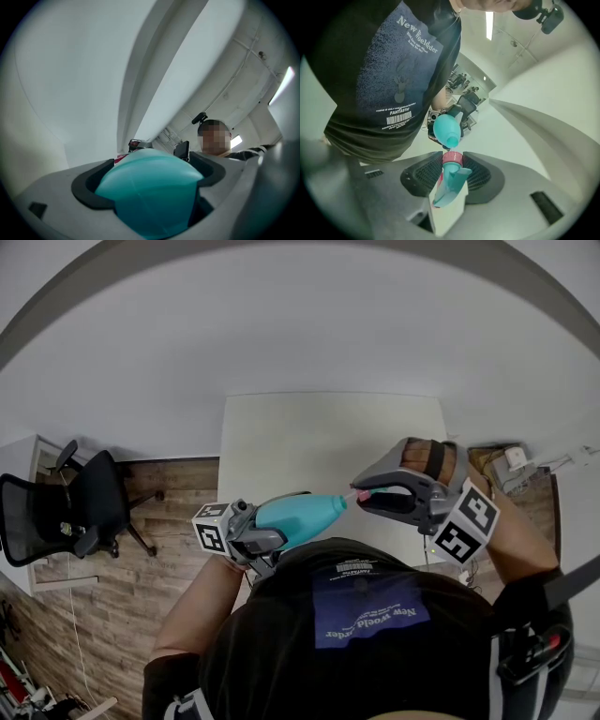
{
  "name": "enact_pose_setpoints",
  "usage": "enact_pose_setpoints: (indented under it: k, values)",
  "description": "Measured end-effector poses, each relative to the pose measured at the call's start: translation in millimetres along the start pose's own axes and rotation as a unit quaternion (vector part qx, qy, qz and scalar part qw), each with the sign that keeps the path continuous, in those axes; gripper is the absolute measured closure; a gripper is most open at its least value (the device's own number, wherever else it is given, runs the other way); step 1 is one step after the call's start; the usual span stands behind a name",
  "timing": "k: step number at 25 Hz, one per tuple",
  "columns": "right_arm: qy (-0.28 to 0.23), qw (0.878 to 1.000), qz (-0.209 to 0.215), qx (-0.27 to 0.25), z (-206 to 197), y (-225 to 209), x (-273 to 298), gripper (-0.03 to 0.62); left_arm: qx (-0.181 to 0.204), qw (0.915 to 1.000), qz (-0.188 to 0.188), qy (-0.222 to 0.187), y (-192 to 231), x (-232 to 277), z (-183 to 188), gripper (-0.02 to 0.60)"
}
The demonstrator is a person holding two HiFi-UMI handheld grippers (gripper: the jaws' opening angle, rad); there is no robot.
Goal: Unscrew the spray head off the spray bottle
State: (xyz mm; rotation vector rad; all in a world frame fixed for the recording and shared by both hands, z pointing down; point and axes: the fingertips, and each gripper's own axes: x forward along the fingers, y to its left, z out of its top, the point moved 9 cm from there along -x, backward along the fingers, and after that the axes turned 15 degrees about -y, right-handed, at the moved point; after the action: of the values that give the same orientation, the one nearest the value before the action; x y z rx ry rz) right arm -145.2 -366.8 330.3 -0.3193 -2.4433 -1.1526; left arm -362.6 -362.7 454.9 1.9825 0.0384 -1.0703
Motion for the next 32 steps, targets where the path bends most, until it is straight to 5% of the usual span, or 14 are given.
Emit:
enact_pose_setpoints:
  k: [19,32]
  values:
    - [-0.009,0.987,-0.077,0.142,-33,-1,-39,0.467,0.042,0.9968,0.024,-0.063,-7,-5,18,0.066]
    - [-0.065,0.958,-0.125,0.248,-54,2,-46,0.466,0.063,0.9908,0.024,-0.117,-7,-22,42,0.066]
